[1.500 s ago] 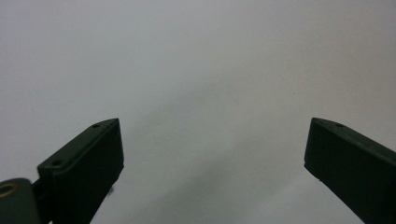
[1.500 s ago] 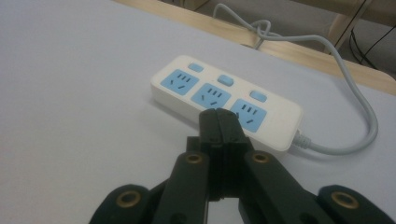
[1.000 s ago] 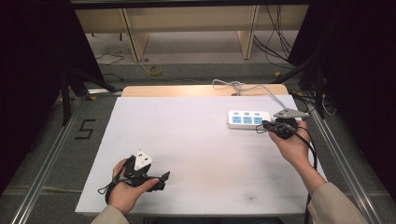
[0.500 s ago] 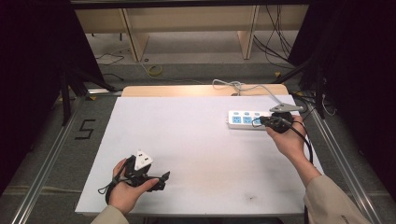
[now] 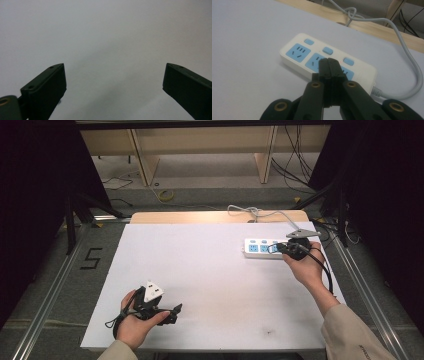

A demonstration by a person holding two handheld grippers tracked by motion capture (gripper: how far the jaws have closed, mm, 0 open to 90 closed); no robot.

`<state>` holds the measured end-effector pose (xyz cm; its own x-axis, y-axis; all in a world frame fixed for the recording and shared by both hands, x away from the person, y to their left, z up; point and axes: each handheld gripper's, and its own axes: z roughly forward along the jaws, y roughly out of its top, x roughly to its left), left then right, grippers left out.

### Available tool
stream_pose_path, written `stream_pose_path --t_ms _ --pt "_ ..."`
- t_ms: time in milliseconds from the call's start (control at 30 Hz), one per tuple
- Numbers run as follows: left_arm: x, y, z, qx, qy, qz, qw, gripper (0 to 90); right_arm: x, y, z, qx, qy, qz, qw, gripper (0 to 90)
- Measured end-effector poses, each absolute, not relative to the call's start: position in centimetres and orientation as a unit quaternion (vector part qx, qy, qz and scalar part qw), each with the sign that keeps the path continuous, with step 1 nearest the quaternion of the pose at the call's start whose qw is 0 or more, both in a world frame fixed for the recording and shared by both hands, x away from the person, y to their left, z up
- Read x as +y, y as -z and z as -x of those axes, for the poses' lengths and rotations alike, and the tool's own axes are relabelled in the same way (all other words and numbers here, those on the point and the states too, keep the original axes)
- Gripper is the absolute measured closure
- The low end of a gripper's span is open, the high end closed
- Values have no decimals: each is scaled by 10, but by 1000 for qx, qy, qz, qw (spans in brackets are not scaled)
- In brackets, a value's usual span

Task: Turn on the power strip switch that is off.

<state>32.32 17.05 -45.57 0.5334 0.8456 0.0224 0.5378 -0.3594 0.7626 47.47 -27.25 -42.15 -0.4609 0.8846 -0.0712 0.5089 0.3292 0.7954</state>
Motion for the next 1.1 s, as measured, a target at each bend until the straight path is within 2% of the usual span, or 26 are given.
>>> stream_pose_path --t_ms 1100 --pt "170 456 -323 435 -209 -796 365 47 -267 427 -499 773 -354 -463 253 900"
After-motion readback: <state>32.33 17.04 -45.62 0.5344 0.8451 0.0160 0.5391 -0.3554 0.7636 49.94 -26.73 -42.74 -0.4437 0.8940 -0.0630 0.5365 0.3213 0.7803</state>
